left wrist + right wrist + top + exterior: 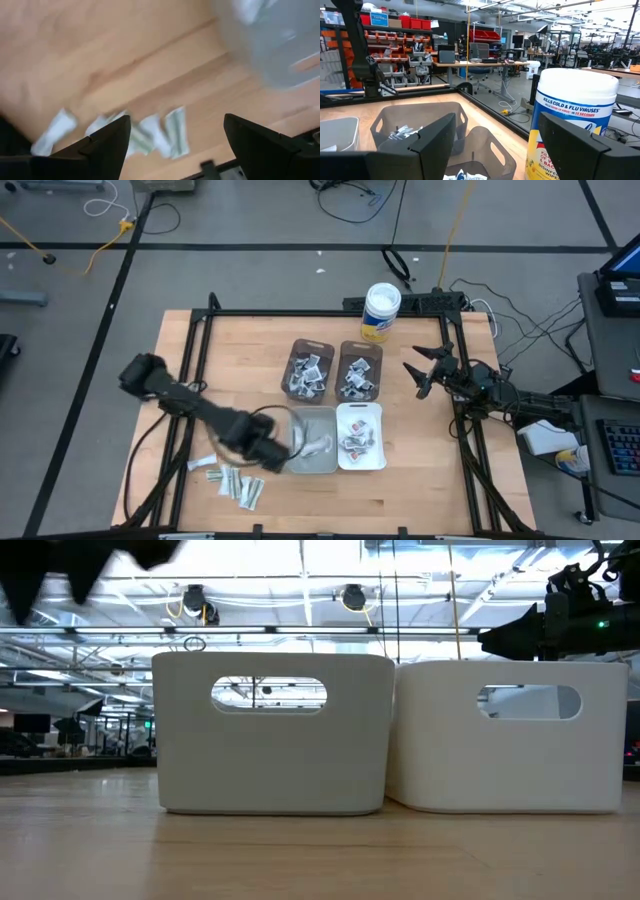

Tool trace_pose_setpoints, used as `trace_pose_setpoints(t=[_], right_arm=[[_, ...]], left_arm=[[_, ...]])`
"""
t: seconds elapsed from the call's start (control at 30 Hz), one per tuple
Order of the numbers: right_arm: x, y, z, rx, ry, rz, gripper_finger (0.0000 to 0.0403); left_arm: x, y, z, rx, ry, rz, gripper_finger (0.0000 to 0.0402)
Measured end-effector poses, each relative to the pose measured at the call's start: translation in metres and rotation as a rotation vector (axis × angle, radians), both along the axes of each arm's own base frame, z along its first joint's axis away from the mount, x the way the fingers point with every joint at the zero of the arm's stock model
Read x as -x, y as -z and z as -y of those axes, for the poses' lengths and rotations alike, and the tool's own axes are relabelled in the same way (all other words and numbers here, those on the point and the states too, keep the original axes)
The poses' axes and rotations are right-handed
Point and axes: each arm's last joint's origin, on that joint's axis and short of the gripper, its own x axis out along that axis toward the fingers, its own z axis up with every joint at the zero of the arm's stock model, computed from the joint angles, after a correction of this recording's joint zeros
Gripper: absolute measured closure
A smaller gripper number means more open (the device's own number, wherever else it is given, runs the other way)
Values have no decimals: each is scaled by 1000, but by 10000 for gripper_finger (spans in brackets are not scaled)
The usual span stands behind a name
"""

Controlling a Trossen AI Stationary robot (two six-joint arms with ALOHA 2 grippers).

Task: Pick & Place First Aid Supplies
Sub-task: Put the green pad into the gray bin

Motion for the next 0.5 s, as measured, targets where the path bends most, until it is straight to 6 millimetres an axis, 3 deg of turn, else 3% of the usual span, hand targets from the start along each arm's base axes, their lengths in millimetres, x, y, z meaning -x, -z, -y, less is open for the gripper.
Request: trace_pose_setpoints(t=[0.3, 0.5], right_arm=[[0, 0, 0, 0, 0, 0, 124], [0, 0, 0, 0, 0, 0, 124]], left_arm=[[70, 17, 35, 33, -251, -63, 70], [98, 27, 45, 52, -351, -94, 82]])
